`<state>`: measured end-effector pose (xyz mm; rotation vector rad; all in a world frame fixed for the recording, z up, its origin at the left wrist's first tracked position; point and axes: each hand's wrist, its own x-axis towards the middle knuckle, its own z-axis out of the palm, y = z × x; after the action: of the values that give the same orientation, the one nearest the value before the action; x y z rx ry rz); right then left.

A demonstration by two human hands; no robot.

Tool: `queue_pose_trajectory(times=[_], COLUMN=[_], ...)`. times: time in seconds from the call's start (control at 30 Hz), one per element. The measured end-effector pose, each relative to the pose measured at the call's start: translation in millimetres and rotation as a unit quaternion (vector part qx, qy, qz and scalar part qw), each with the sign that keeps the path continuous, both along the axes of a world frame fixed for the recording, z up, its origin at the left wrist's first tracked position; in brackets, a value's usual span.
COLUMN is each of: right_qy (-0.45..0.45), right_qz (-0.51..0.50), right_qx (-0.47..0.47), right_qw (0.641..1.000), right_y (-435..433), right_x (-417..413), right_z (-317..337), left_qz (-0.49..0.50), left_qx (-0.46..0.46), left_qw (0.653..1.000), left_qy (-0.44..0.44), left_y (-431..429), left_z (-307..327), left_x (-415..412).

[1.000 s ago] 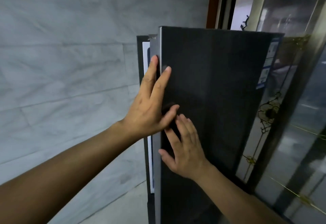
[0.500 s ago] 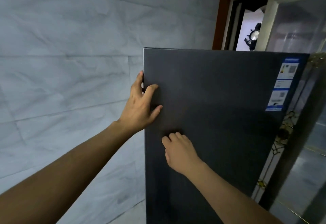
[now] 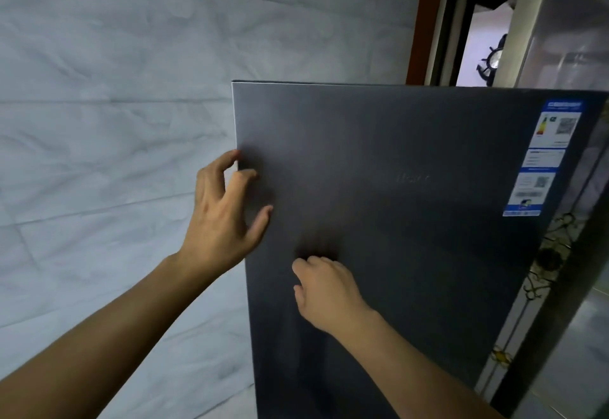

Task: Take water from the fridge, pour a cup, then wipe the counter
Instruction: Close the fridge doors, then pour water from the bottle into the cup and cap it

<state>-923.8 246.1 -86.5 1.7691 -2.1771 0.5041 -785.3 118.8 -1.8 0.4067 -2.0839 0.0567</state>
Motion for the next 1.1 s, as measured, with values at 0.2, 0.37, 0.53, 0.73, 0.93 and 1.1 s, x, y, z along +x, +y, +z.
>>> queue_pose_trajectory(times=[0.2,0.37,0.53,0.73,0.93,1.1], right_qy=[-0.086,-0.105,-0.126,-0.174,-0.222,-0.25], right_qz=[-0.069,-0.222,-0.399,-0.588,-0.733,-0.826], right_qx=[0.036,0.076,0.132,0.162,0.153,0.108], right_qw=[0.993,0.966,0.899,0.773,0.624,0.494], right_y=[52.9,111.7,162.6,237.5,325.6,397.4], right_x=[-7.4,21.2,87.4,199.0,334.2,479.1], right_z=[-0.2,-16.9,-36.4,-51.0,-66.2,-78.8], left_qz=[-0.121,-0.179,-0.237,-0.361,-0.464,-0.558], left_qx=[-0.007,0.055,-0.025,-0.103,-0.205,-0.28], left_qw=[0.982,0.91,0.851,0.784,0.707,0.631], left_qy=[-0.145,-0.369,-0.469,-0.494,-0.492,-0.461], left_y=[46.0,58.2,93.6,181.2,299.0,405.6], left_z=[-48.6,-86.6,-103.4,-127.2,-144.6,-160.0], left_x=[10.7,-0.4,-11.3,22.1,96.4,192.0])
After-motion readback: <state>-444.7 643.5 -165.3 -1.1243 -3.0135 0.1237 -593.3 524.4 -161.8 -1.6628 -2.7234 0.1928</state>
